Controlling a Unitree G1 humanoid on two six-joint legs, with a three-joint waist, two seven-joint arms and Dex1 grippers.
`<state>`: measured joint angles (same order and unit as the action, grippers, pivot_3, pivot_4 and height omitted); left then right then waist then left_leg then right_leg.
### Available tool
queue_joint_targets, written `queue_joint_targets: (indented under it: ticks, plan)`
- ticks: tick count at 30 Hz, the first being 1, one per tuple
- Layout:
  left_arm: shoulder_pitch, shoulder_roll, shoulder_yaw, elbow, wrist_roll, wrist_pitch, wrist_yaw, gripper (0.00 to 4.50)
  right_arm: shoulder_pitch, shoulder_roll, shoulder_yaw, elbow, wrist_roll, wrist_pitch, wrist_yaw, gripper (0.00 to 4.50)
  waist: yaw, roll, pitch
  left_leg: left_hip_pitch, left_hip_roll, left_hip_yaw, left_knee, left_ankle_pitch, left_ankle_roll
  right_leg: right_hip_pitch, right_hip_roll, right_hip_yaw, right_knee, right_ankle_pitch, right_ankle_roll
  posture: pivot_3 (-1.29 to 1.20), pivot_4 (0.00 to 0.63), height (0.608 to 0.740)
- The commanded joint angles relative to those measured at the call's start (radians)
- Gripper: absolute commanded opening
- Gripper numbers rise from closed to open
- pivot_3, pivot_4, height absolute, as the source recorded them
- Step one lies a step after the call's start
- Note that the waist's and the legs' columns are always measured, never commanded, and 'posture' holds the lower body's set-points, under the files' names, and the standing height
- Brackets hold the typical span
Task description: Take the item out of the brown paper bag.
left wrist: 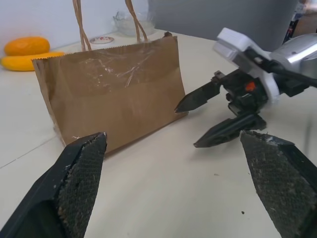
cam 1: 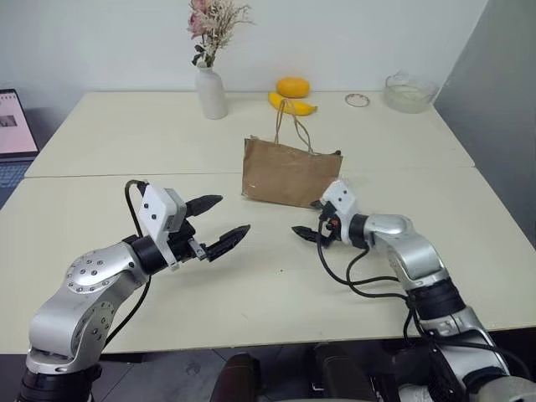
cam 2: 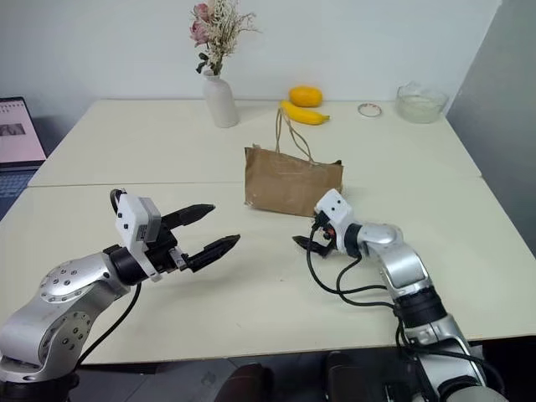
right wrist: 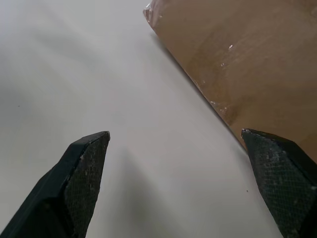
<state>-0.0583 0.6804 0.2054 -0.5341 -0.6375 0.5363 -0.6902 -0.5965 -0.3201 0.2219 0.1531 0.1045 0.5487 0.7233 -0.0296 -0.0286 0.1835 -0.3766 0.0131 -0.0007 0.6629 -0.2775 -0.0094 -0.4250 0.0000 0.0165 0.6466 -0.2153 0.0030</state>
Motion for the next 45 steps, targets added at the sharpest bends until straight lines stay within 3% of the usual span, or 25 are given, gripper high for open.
queue_joint_targets:
  ticks: [1,7,11,14,18,23,28,34,38,45]
  plan:
    - [0.009,0.006,0.025,-0.042,-0.010,-0.016,-0.007,4.50,-0.065,0.013,-0.001,0.087,-0.038,-0.061,-0.041,4.45,0.000,0.000,0.000,0.000,0.000,0.000,0.000,0.000,0.000,0.000,0.000,0.000,0.000,0.000,0.000,0.00,0.150,0.740]
    - [0.022,0.002,0.016,-0.054,-0.010,-0.017,-0.008,4.50,-0.164,0.032,-0.026,0.249,-0.090,-0.148,-0.126,4.45,-0.002,0.000,0.000,0.001,-0.001,0.001,0.001,0.000,0.000,0.000,0.000,0.001,0.001,0.000,0.000,0.00,0.150,0.740]
    - [0.023,-0.001,0.005,-0.052,-0.008,-0.018,-0.008,4.50,-0.182,0.023,-0.034,0.243,-0.081,-0.172,-0.106,4.45,-0.002,0.000,0.000,0.001,0.000,0.001,0.000,0.000,0.000,0.000,0.000,0.000,0.001,0.000,0.000,0.00,0.150,0.740]
    - [0.014,-0.002,-0.001,-0.048,0.000,-0.021,-0.004,4.50,-0.141,-0.007,-0.033,0.130,-0.053,-0.133,-0.055,4.45,0.000,0.000,0.000,-0.001,0.000,0.000,0.000,0.000,0.000,-0.001,-0.001,0.000,0.000,0.000,0.000,0.00,0.150,0.740]
    - [-0.052,-0.016,-0.001,-0.019,-0.009,-0.013,0.015,4.50,0.035,-0.083,-0.061,-0.225,0.077,-0.102,0.074,4.45,0.010,0.000,0.000,-0.003,-0.001,-0.003,0.000,0.000,0.000,-0.001,-0.002,-0.002,-0.001,0.000,0.001,0.00,0.150,0.740]
    - [-0.205,-0.034,-0.018,0.082,-0.002,-0.014,0.014,4.50,0.186,-0.105,-0.133,-0.489,0.178,-0.072,0.050,4.45,0.006,0.000,0.000,-0.002,-0.001,-0.004,0.002,0.000,0.000,0.000,-0.002,-0.003,0.000,0.000,0.001,0.00,0.150,0.740]
    - [-0.472,-0.032,-0.115,0.451,0.223,-0.194,-0.002,3.26,0.253,-0.080,-0.172,-0.670,0.227,0.000,-0.046,4.50,0.004,0.000,0.000,0.002,-0.001,-0.002,0.002,0.000,0.000,0.003,0.001,-0.003,0.001,0.000,0.001,0.00,0.150,0.740]
    - [-0.941,-0.145,-0.231,1.199,0.482,-0.562,0.018,1.34,0.280,-0.056,-0.167,-0.753,0.211,0.034,-0.153,4.50,0.015,-0.001,-0.001,-0.003,-0.003,0.001,0.002,0.000,0.000,0.001,0.002,-0.005,-0.001,0.001,0.001,0.00,0.150,0.740]
    - [-1.133,-0.208,-0.256,1.543,0.570,-0.694,0.030,0.07,0.296,-0.050,-0.152,-0.770,0.196,0.045,-0.200,4.50,0.015,-0.001,-0.001,-0.006,-0.003,0.003,0.002,0.000,0.000,-0.002,0.000,-0.005,-0.003,0.000,0.003,0.00,0.150,0.740]
    - [-1.277,-0.268,-0.302,1.813,0.715,-0.784,0.121,0.07,0.325,-0.054,-0.167,-0.812,0.198,0.065,-0.257,4.50,0.010,-0.002,-0.001,-0.012,-0.003,0.004,0.002,-0.001,0.002,-0.009,-0.001,-0.003,-0.001,-0.001,0.004,0.00,0.150,0.740]
